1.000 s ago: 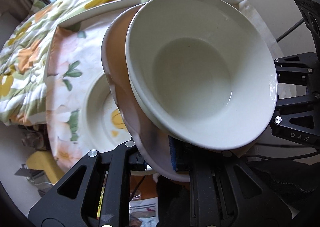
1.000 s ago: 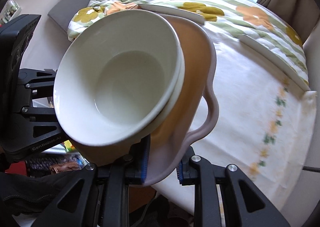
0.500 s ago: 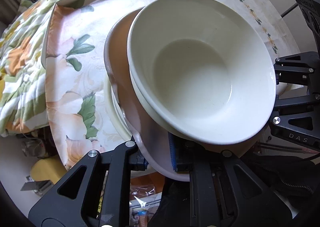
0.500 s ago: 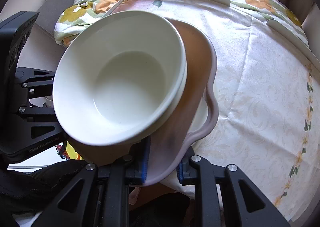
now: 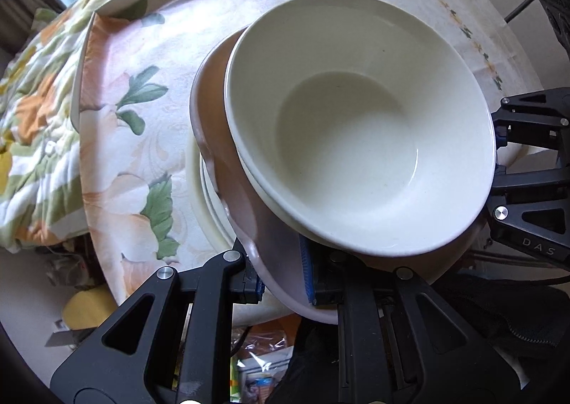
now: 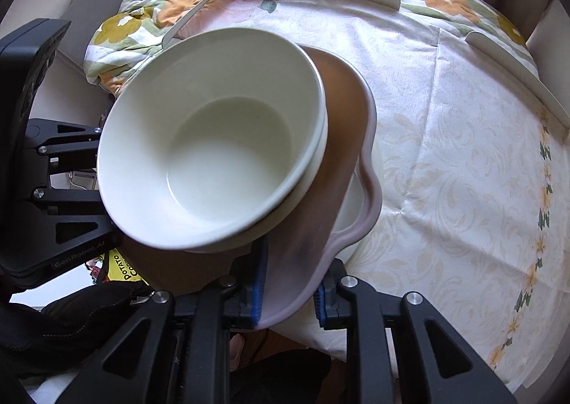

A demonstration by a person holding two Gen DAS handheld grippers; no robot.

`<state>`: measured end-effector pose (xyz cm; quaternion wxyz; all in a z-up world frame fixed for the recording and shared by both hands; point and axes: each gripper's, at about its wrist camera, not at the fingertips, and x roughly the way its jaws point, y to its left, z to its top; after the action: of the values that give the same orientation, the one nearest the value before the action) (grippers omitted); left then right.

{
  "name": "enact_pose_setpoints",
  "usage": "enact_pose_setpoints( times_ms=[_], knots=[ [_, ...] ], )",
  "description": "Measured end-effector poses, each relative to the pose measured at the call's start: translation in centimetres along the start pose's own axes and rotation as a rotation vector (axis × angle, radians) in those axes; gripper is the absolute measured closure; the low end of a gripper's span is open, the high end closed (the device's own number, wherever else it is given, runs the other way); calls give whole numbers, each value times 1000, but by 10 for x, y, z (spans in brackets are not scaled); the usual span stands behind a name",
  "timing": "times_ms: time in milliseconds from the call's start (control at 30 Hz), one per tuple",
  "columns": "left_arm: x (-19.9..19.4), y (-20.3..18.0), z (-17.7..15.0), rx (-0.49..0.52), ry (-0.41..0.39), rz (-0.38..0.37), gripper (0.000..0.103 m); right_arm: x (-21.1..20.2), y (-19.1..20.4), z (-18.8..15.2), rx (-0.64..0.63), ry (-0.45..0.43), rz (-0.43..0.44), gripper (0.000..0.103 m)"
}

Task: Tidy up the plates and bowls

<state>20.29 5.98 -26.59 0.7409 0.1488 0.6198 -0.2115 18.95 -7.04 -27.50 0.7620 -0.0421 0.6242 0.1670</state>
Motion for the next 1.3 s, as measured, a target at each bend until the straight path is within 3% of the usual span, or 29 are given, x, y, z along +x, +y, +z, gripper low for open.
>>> enact_pose_setpoints(
  times_ms=[400,567,667,933,1133,1300],
  knots=[
    [-8,-6,8,2,45,64,85,-4,-1,0,-1,0,-4,82],
    [-13,-11,6,33,49,110,72,-4,-1,0,1,6,-7,82],
    [-15,-11,4,29,53,107,64,-7,-1,2,15,15,-11,82],
    [-39,-11,-2,41,35,59,61,-31,-1,-1,106,19,-30,80],
    [-76,-9,-15,-15,-52,48,61,-55,4,-14,145,-40,-42,80],
    [-157,-22,-37,-122,-285,76,61,-139,24,-40,103,-278,-108,80]
  ],
)
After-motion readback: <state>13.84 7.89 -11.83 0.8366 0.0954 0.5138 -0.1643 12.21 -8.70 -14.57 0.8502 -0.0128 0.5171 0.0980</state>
